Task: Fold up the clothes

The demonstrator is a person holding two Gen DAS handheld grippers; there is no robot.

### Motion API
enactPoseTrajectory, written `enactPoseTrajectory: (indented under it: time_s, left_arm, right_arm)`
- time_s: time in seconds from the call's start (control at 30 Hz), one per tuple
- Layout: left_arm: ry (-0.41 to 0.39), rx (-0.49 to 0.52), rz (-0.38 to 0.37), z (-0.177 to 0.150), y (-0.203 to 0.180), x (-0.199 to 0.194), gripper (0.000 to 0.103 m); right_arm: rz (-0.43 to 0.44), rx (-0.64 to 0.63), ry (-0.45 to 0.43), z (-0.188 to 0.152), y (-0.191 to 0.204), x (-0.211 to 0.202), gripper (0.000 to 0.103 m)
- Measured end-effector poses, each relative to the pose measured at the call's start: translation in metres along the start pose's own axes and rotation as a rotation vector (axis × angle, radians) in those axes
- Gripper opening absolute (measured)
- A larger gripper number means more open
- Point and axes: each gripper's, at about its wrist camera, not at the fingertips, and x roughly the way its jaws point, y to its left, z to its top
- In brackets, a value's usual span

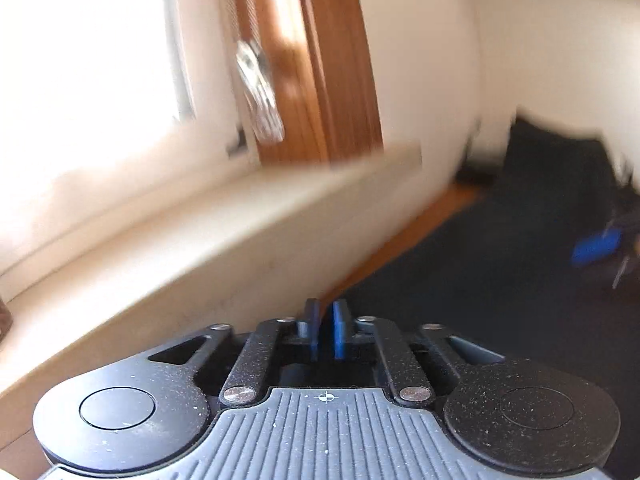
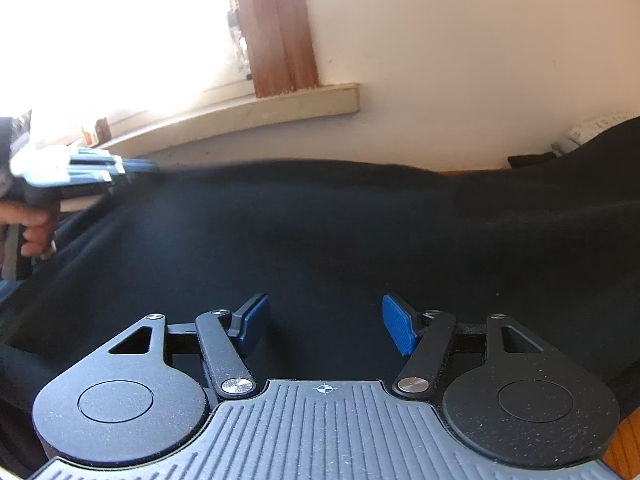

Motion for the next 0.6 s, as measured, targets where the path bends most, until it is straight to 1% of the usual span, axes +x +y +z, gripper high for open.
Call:
enactPoseTrajectory:
  time_s: [0.03,0.07,0.1,0.2,0.23,0.3,0.4,0.47,0.5,0.6]
  left_arm:
    - [0.026,0.016,0.016,-0.002,-0.004,0.004,0.026]
    - [0.034,0.012,0.023,-0.005,-0.005,0.004,0.042]
    - [0.042,0.007,0.029,-0.009,-0.006,0.005,0.054]
    - [0.046,-0.036,0.025,-0.016,-0.008,-0.004,0.055]
    - [0.041,-0.046,0.023,-0.017,-0.009,-0.008,0.06]
    - [0.024,-0.021,0.03,-0.019,-0.014,-0.015,0.071]
    - [0.003,-0.002,0.022,-0.027,-0.02,-0.032,0.071]
    - [-0.014,-0.002,0.005,-0.033,-0.022,-0.043,0.074]
    - [-0.019,0.003,0.003,-0.036,-0.023,-0.046,0.078]
    - [-0.002,0.027,0.042,-0.049,-0.026,-0.046,0.078]
  right_arm:
    - [-0.001,0.006,0.0,0.0,-0.001,0.0,0.063]
    - [-0.003,0.012,-0.001,0.0,-0.002,0.0,0.063]
    - [-0.005,0.018,-0.002,0.0,-0.003,-0.001,0.063]
    - [-0.009,0.041,-0.016,0.0,-0.006,-0.003,0.063]
    - [-0.007,0.052,-0.02,0.0,-0.008,-0.004,0.063]
    - [-0.007,0.072,-0.025,-0.001,-0.011,-0.005,0.063]
    - [0.002,0.084,-0.019,-0.001,-0.014,-0.004,0.063]
    - [0.003,0.07,-0.016,-0.001,-0.011,-0.005,0.063]
    - [0.006,0.047,-0.018,-0.003,-0.006,-0.008,0.063]
    - [0.016,-0.022,-0.023,-0.009,0.01,-0.017,0.063]
